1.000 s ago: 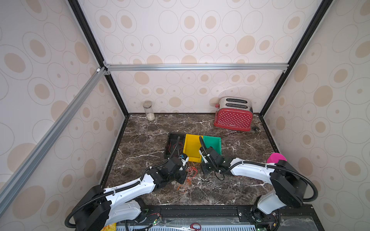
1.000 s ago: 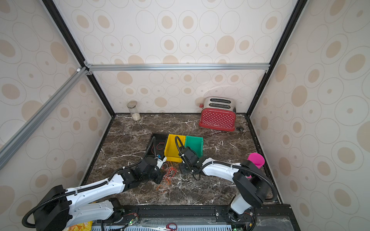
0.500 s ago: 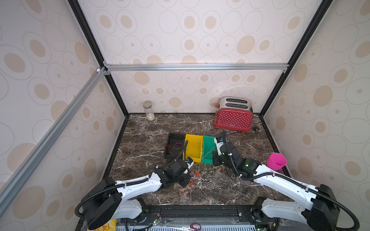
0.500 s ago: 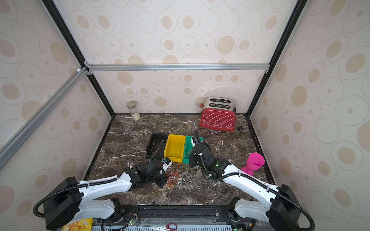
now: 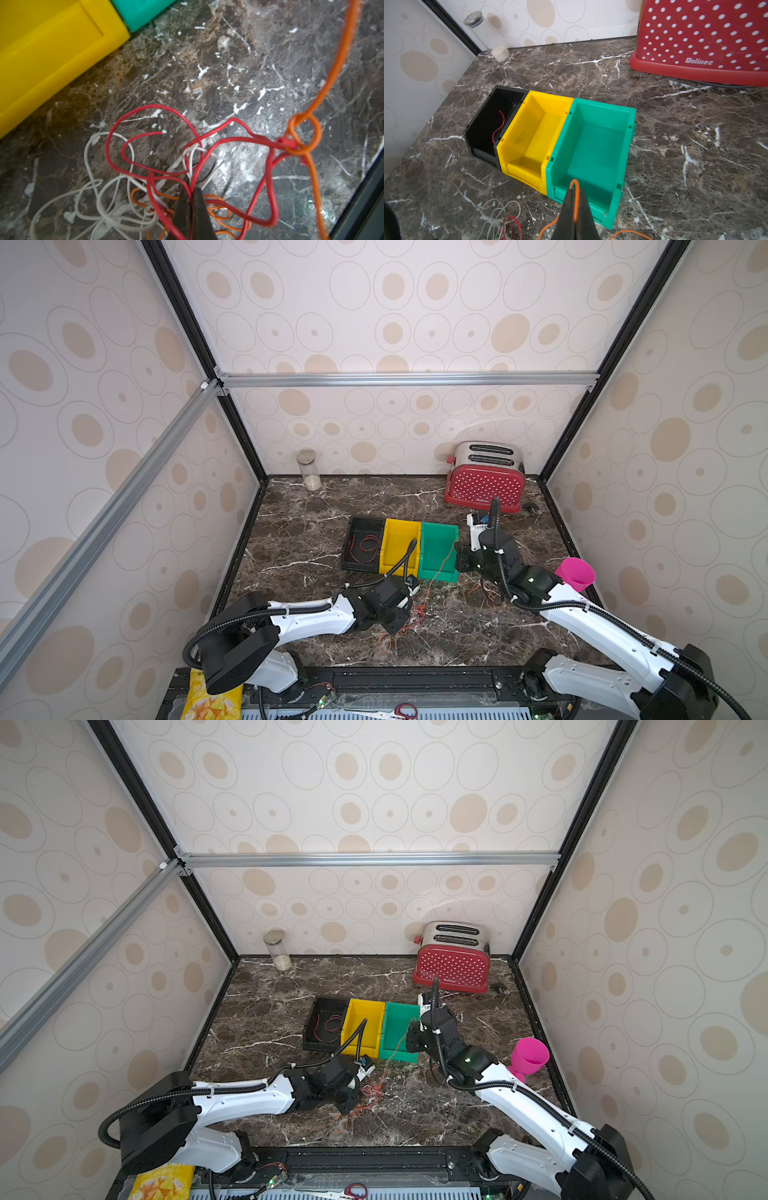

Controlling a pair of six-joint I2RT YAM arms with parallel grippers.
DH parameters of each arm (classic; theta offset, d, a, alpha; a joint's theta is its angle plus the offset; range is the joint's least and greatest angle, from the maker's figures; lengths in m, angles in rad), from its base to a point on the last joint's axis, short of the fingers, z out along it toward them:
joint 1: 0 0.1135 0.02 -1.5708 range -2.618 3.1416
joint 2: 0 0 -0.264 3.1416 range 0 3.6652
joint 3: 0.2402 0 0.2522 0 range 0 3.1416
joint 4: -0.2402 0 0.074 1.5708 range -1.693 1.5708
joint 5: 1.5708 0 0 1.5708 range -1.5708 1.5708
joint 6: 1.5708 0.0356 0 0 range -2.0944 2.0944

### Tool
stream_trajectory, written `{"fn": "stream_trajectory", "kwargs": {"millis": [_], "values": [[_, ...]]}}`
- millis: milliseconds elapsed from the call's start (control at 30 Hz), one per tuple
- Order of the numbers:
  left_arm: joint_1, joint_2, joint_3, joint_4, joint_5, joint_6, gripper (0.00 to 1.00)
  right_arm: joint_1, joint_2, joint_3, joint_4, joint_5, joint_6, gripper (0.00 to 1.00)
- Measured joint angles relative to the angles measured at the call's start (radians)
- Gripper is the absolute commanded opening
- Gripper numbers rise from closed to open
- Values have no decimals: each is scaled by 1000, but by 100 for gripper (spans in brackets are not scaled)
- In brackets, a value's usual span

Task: Untangle and sort cables by color
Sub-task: Untie the cable.

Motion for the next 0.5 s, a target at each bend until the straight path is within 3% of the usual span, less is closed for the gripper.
{"fn": "stream_trajectory", "kwargs": {"millis": [500], "values": [[-59,23,12,-1,8,74,0,-134,-47,-46,-80,1,131,0]]}}
